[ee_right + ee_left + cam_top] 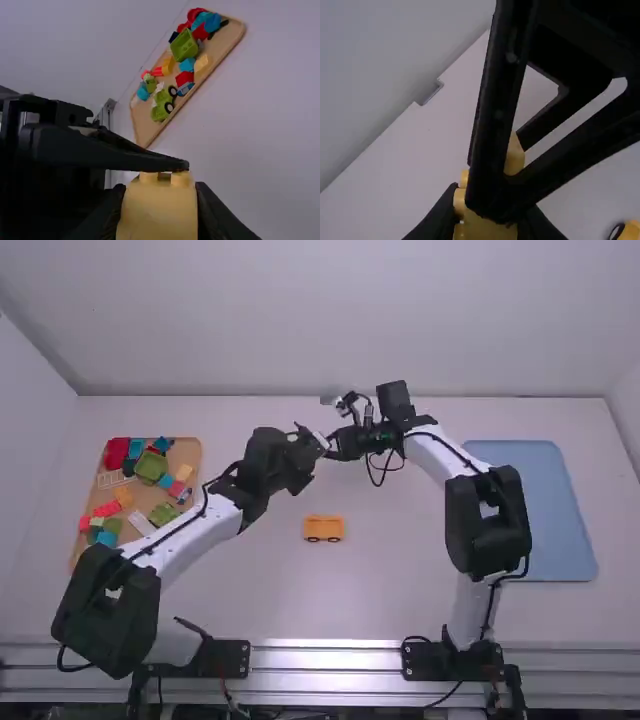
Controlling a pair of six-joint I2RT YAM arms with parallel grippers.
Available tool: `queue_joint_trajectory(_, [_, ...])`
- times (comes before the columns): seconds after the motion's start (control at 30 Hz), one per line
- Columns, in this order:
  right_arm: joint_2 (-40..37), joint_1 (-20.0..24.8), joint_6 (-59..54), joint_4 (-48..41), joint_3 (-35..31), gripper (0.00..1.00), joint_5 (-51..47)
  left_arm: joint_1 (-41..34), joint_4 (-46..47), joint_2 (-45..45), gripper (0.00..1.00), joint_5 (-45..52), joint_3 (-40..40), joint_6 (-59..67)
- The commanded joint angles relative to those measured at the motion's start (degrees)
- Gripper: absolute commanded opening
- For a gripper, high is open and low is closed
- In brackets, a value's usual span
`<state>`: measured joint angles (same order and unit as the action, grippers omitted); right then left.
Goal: Assemble lego blocks to make yellow taxi
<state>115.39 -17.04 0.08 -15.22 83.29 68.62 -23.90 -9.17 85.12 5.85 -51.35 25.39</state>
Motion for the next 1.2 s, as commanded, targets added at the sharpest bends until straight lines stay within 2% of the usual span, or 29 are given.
queue_joint_trajectory(0.0, [0.4, -0.3, 0.1, 0.0, 1.1, 0.27, 2.0, -0.3, -0.8, 0.6, 0.57, 0.8, 0.5, -0.5])
queue_joint_trajectory(0.07, [0.4, -0.2, -0.4, 0.0, 1.1, 0.25, 2.0, -0.5, -0.9, 0.6, 0.99, 0.8, 0.5, -0.5])
queue_joint_trajectory(0.2, [0.4, 0.0, -0.3, 1.9, 1.1, 0.24, 1.7, -0.1, -2.1, 0.6, 0.99, 0.8, 0.5, -3.4])
queue_joint_trajectory(0.33, [0.3, 1.6, -0.9, 6.0, 1.1, 0.24, -0.9, -0.3, -2.9, -0.1, 0.99, -3.4, 0.5, -13.3])
queue_joint_trajectory(0.43, [0.0, 2.7, -5.6, 7.1, 1.1, 0.24, -1.4, -0.1, -1.4, -2.5, 0.99, -6.7, 0.3, -17.2])
queue_joint_trajectory(0.5, [-0.8, 3.3, -8.3, 6.4, 1.1, 0.23, -1.4, 0.6, 1.0, -4.0, 0.99, -5.2, -0.5, -16.8])
queue_joint_trajectory(0.53, [-1.1, 3.5, -9.9, 5.8, 1.1, 0.24, -1.4, 1.1, 2.6, -4.6, 0.99, -3.3, -1.2, -16.7])
queue_joint_trajectory(0.63, [-3.7, 3.4, -19.6, 1.4, 1.1, 0.24, -1.4, 5.8, 12.8, -6.5, 0.99, 14.5, -6.4, -12.2])
queue_joint_trajectory(0.73, [-6.1, 3.0, -28.2, -3.0, 1.1, 0.23, -1.7, 10.6, 17.4, -6.2, 0.99, 28.1, -9.7, -9.7])
queue_joint_trajectory(0.8, [-8.6, 2.4, -38.2, -8.7, 1.1, 0.24, -2.8, 13.9, 20.9, -5.1, 0.99, 36.3, -11.7, -6.2])
queue_joint_trajectory(0.83, [-8.7, 2.3, -38.9, -9.1, 1.1, 0.24, -2.9, 14.0, 21.2, -5.0, 0.99, 36.7, -11.9, -5.9])
queue_joint_trajectory(0.93, [-12.5, 0.2, -51.7, -17.9, 1.1, 0.24, -8.8, 16.1, 29.3, -2.8, 0.99, 43.7, -14.3, 3.0])
queue_joint_trajectory(1.17, [-15.1, -3.5, -68.5, -28.9, 1.1, 0.25, -11.0, 13.4, 39.6, -0.3, 0.99, 44.5, -14.9, 21.8])
